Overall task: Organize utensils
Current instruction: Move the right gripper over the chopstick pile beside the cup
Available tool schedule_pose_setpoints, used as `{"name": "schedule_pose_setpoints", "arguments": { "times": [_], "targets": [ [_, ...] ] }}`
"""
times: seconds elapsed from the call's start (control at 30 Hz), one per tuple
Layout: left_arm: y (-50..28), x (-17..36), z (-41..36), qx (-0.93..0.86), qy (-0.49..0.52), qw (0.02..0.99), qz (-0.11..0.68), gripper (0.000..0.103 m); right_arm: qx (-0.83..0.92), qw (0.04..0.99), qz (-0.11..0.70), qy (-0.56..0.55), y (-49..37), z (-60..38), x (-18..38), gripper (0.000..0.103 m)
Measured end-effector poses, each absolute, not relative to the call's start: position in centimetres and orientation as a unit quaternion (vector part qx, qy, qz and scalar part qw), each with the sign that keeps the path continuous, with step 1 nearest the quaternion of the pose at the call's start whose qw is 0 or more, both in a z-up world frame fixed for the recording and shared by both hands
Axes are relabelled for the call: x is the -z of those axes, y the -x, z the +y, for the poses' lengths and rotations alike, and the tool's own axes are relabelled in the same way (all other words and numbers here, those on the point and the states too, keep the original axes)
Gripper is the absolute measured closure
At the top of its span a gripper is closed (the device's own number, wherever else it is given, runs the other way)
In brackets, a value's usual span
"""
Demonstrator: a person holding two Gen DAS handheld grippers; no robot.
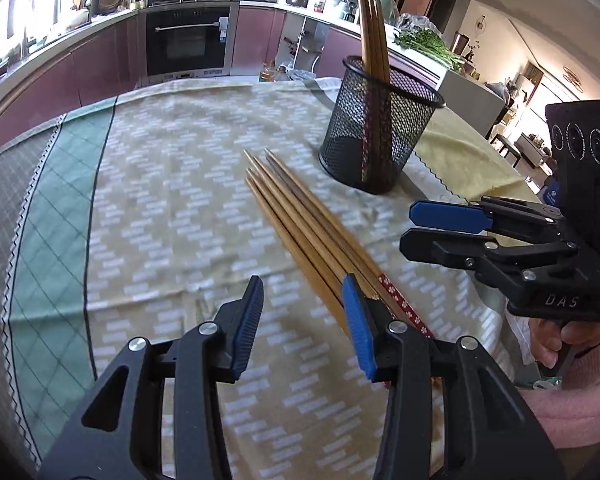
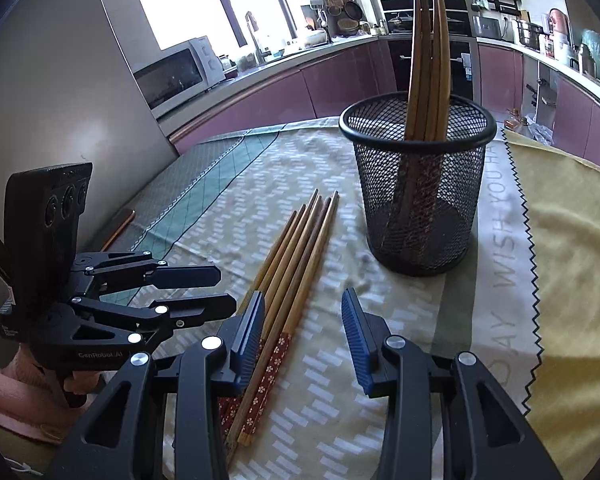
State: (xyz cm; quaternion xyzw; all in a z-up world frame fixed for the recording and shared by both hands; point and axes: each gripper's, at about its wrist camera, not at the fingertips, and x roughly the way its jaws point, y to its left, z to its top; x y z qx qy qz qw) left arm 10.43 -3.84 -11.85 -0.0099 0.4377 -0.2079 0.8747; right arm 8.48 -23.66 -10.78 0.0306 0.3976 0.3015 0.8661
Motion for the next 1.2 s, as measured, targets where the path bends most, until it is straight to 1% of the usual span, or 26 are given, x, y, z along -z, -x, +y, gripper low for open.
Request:
{"name": "schedule_pose_setpoints", "arguments": {
  "times": [0.73,1.07,1.2],
  "targets": [
    [-10.2,12.4,-4.9,0.196,-0.023,0.877,0.439,0.063,-0.298,0.860,0.414,-0.023,-9.0,-22.8,12.0,0.065],
    [-10.6,12.6,-4.9,0.193,-0.033,0.877,0.438,0.072,-0.297,0.860,0.415,-0.020,-9.1,-22.7,12.1,0.065],
    [-10.8,12.6,-4.8,0.190,-0.034,0.878,0.437,0.078,-0.295,0.860,0.415,-0.017,-9.3,-22.4,12.3,0.066]
  ]
}}
